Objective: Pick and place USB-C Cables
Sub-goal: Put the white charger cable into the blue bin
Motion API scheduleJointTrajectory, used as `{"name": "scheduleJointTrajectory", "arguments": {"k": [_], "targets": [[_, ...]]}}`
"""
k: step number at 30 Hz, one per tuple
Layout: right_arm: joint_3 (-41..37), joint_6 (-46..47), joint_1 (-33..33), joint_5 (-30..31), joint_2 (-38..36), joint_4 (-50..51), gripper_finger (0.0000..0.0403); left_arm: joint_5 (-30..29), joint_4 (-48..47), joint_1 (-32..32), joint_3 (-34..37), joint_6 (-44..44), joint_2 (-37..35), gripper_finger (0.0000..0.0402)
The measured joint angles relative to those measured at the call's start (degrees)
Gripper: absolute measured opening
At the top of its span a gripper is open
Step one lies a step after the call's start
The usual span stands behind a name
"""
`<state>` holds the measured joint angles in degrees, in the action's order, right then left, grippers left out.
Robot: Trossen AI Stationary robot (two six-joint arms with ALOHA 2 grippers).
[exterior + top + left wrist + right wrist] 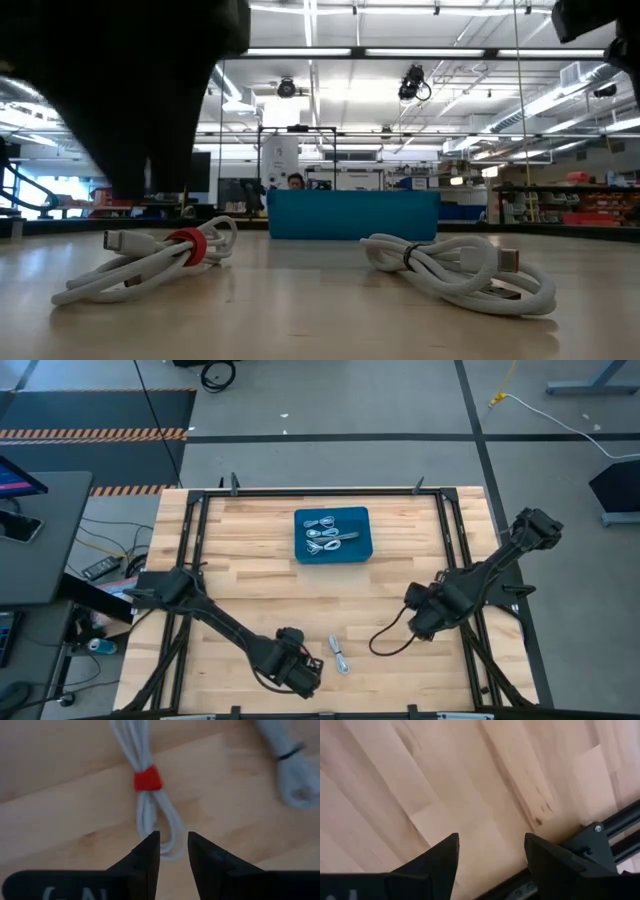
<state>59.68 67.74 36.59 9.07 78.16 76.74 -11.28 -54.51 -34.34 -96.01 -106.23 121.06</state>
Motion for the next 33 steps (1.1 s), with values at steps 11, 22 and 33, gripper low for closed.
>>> {"name": "scheduleJointTrajectory", "arguments": {"k": [11,22,33], "targets": [[0.0,2.8,3.3,5.3,-8.2,-3.6,0.0231,4.7,2.2,3.1,0.0,1.3,4.0,0.0108],[0.0,0.9,4.3,12.5,-15.4,-14.9,0.0226,5.8,10.2,5.2,6.3,5.6,4.1,0.0057],[0.0,-15.4,4.3,14.6,-20.8,-40.0,0.0211,4.4,9.1,5.2,6.6,11.5,2.3,0.0006]]}}
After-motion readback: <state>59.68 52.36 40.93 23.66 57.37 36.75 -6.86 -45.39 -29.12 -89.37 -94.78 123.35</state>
